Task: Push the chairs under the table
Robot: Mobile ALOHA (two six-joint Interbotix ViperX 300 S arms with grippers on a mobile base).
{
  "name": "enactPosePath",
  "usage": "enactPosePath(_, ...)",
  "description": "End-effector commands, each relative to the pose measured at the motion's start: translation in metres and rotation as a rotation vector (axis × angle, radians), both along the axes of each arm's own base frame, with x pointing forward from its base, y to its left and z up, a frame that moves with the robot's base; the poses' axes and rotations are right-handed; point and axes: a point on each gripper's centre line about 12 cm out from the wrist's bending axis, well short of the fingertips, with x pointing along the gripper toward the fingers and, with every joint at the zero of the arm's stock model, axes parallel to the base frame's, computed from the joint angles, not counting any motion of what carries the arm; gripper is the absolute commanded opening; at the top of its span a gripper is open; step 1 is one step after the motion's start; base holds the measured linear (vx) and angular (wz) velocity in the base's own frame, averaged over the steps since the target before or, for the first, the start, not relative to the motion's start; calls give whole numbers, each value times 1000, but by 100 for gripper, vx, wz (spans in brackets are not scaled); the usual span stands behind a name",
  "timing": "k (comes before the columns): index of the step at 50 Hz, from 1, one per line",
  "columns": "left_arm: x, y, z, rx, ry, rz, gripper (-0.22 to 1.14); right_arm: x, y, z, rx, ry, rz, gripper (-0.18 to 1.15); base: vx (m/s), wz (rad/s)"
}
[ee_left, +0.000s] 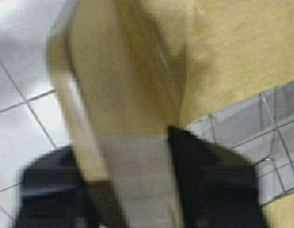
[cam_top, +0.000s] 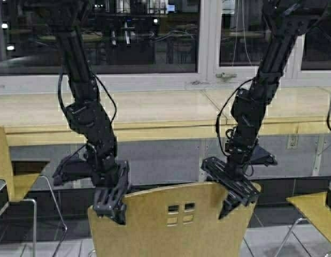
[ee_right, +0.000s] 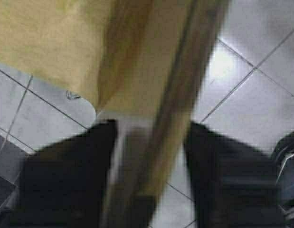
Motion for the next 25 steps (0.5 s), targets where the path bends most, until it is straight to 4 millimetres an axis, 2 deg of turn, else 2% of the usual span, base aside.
enactPosePath(1,11,0,8,-11,-29,14,39,9,2,7,0,-32,29,48,1,1)
enactPosePath(7,14,5,9,-12,-30,27,9,9,3,6,-4,-36,46,13,2,3)
enactPosePath(10,17,8,11,-14,-34,38,0,9,3,6,-4,-36,48,1,3,3)
enactPosePath(25,30,33,20,-13,-49,82,3,-5,14,9,-4,-9,85,4,5,2)
